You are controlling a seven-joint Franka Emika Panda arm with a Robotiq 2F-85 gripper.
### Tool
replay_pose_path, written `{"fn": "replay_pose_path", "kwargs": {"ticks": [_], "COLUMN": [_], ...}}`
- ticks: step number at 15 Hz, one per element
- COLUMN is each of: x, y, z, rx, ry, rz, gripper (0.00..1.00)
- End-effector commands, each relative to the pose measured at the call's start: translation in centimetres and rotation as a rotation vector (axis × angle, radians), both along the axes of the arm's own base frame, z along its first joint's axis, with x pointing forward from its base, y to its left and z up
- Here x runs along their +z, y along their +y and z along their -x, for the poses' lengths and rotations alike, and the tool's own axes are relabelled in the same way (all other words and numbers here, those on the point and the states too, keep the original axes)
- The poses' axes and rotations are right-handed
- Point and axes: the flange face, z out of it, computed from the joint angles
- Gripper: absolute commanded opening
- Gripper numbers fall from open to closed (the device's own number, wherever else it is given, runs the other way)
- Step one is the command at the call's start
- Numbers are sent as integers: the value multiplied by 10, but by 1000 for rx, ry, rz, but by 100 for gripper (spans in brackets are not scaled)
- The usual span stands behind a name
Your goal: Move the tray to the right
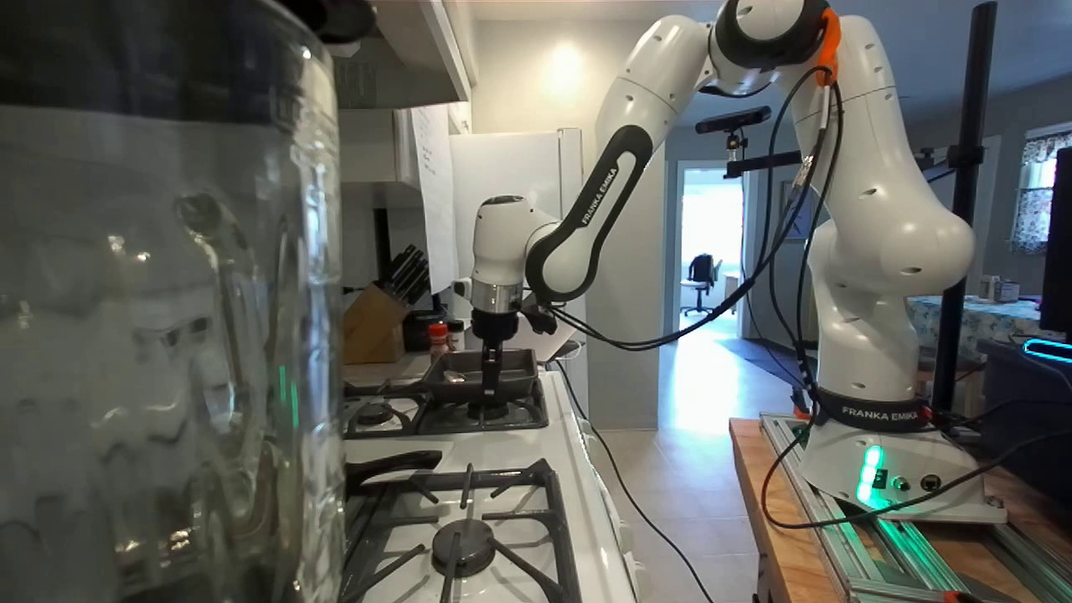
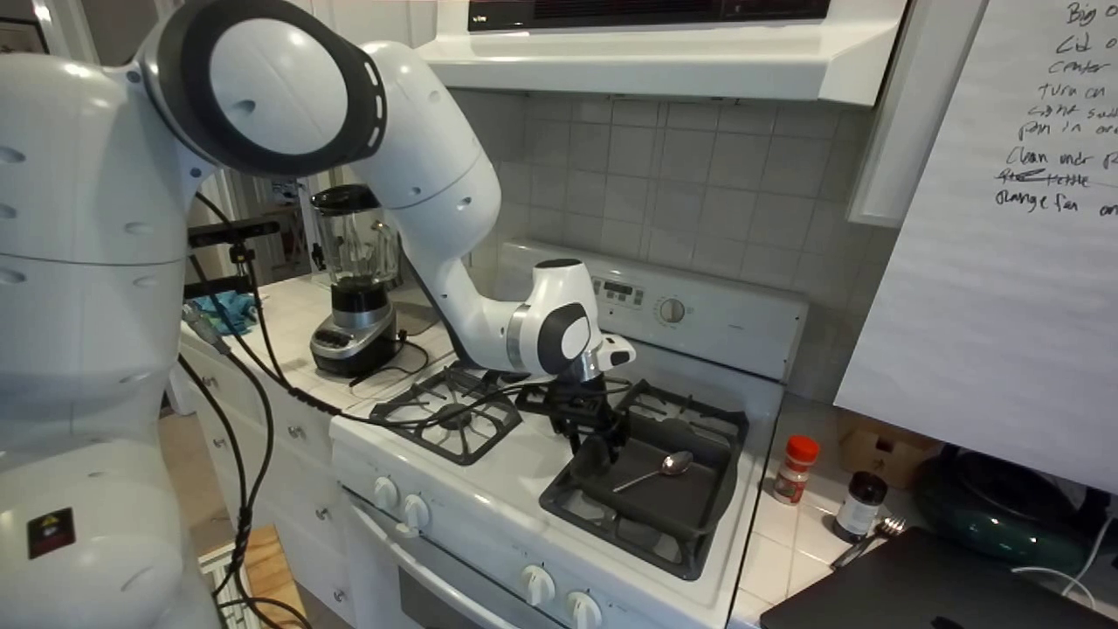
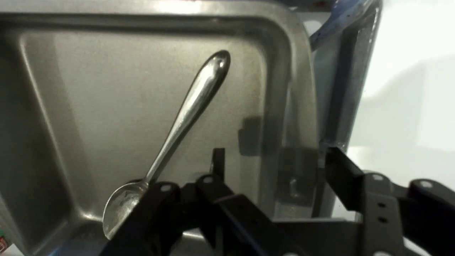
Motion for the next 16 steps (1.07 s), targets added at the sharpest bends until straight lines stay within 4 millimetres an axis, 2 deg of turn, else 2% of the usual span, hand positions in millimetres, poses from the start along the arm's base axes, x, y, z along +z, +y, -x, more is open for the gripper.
{"fn": "replay_pose_path", "kwargs": {"ticks": [1, 5, 9, 12, 14, 16], "x": [22, 73, 131, 175, 195, 203], "y": [7, 26, 52, 63, 64, 61], "z": [-6, 0, 9, 0, -6, -10], "rx": [-26, -171, -266, -317, -318, -320], "ry": [-50, -59, 5, -23, -8, 40], "rz": [26, 23, 8, 6, 10, 11], "gripper": [99, 100, 100, 100, 100, 100]}}
